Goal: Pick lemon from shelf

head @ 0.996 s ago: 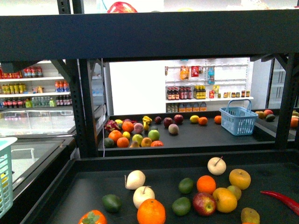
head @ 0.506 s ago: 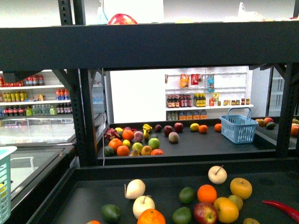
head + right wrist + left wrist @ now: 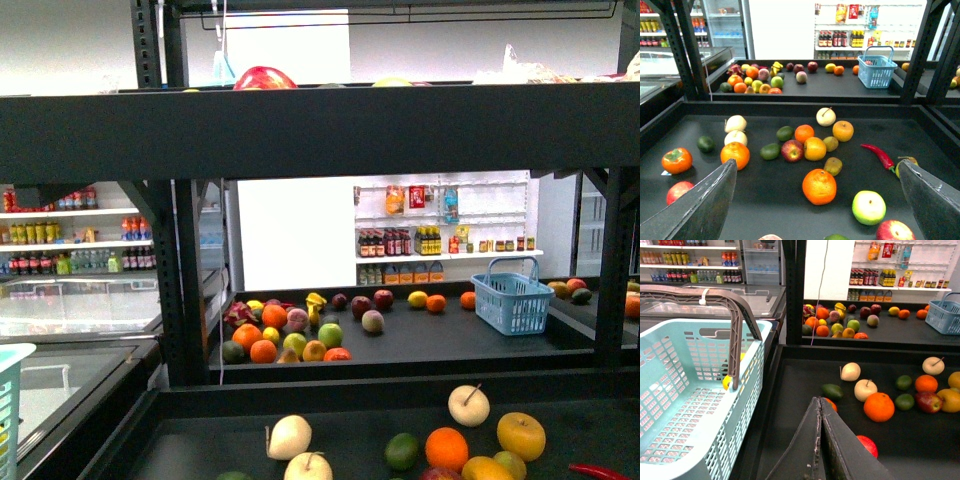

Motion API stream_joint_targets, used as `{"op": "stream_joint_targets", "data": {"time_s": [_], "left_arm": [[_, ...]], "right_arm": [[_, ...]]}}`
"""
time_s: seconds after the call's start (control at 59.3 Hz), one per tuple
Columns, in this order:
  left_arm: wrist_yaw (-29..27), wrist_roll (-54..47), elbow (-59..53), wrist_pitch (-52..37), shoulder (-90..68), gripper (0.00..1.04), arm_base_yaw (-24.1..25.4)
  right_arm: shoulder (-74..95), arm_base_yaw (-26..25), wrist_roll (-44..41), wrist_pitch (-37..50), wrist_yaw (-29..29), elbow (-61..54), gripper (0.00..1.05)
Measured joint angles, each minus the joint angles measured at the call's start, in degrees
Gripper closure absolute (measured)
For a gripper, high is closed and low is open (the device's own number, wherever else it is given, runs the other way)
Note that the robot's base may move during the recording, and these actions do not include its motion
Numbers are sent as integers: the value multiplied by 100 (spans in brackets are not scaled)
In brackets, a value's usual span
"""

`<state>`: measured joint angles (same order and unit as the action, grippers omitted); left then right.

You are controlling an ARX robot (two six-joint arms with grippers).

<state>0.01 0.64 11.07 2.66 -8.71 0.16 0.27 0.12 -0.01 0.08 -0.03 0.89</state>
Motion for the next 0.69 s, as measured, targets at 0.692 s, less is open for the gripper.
{"op": "stream_joint_targets", "data": {"time_s": [0.692], "left_arm": [[-2,0,-787,-197,577,102,0]], "right_arm": [[0,0,0,0,0,0,7]]}}
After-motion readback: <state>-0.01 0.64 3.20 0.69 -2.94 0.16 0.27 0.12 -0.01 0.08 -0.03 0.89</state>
